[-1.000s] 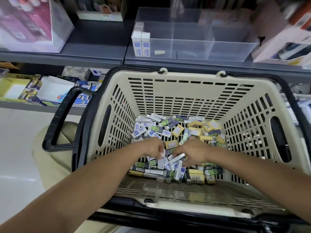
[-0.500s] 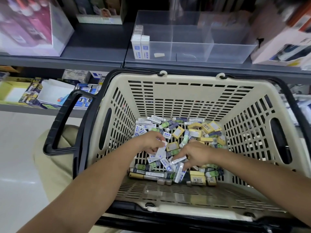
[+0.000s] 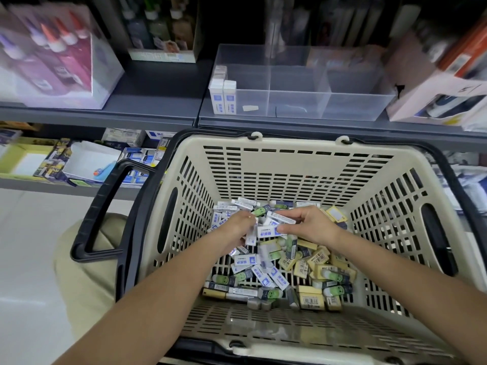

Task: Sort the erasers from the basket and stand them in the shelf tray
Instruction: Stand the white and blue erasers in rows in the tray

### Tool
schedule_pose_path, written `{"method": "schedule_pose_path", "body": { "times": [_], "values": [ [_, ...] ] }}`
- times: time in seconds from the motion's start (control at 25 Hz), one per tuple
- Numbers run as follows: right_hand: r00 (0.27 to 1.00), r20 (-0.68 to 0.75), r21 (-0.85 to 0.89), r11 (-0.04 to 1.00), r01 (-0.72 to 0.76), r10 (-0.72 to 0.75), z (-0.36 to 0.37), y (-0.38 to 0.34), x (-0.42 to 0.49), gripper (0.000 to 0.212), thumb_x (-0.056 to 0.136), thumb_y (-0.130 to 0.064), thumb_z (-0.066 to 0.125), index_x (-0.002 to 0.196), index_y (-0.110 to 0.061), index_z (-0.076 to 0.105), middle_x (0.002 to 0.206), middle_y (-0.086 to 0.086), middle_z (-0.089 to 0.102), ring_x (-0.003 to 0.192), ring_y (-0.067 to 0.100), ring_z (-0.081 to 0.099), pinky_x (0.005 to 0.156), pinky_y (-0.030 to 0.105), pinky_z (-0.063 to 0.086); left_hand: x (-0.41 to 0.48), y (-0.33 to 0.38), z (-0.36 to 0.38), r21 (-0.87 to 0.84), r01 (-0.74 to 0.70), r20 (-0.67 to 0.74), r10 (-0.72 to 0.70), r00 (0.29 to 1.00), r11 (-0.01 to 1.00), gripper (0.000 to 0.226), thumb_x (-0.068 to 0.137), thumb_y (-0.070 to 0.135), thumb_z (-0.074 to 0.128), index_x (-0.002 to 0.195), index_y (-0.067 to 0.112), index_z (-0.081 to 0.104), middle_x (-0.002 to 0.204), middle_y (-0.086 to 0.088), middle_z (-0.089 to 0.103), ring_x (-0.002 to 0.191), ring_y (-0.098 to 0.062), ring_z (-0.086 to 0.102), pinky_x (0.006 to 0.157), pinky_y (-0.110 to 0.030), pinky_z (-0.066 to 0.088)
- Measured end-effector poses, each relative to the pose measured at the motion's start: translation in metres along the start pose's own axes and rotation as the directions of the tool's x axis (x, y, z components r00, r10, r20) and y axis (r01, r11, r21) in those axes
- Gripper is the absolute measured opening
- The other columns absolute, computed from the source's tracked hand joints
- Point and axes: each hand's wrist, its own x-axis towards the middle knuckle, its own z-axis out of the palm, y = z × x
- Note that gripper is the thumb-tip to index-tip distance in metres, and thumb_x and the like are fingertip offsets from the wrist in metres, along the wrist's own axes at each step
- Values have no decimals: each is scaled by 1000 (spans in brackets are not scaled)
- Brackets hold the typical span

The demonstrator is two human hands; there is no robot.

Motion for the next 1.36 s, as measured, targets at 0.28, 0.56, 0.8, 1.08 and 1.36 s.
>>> {"method": "schedule_pose_path", "body": {
  "times": [0.28, 0.56, 0.8, 1.08, 1.36],
  "values": [
    [963, -269, 389, 918, 82, 28, 31, -10, -4, 33, 78, -11, 72, 110, -16, 67, 98, -5, 72, 89, 7, 68, 82, 20, 52, -14, 15, 8, -502, 76, 140, -5, 990, 862, 47, 94, 50, 42, 106, 10, 62, 98, -11, 69, 90, -24, 66, 71, -38, 52],
    [973, -221, 196, 974, 112, -67, 32, -27, -13, 18, 85, -18, 65, 102, -23, 62, 90, -4, 72, 82, 8, 68, 80, 26, 53, -20, 16, 10, -446, -64, 73, 107, 992, 893, 36, 81, 21, 72, 111, 15, 52, 96, -6, 64, 87, -21, 62, 73, -40, 54],
    [983, -178, 208, 975, 72, -35, 2, -57, -12, 13, 88, -19, 62, 99, -17, 67, 94, -1, 71, 78, 6, 63, 65, 11, 47, -27, 44, 3, -458, -214, 31, 257, 966, 863, 21, 82, 11, 69, 96, 19, 55, 83, -4, 67, 69, -17, 66, 58, -32, 57],
    [970, -203, 180, 968, 174, -137, -17, -90, -26, 14, 83, -8, 64, 93, -17, 64, 82, -3, 71, 63, 5, 64, 54, 13, 47, -55, 77, -20, -343, -358, -20, 374, 927, 869, 20, 79, 8, 69, 90, 24, 61, 68, -1, 68, 59, -16, 64, 50, -26, 52],
    [939, -261, 207, 937, 283, -225, -19, -131, -26, 26, 80, -4, 67, 94, -24, 60, 73, -4, 72, 66, 6, 67, 61, 13, 50, -71, 98, -28, -166, -470, 60, 484, 873, 867, 24, 77, 6, 73, 90, 23, 63, 75, 3, 68, 63, -14, 67, 53, -30, 54]
  ]
}}
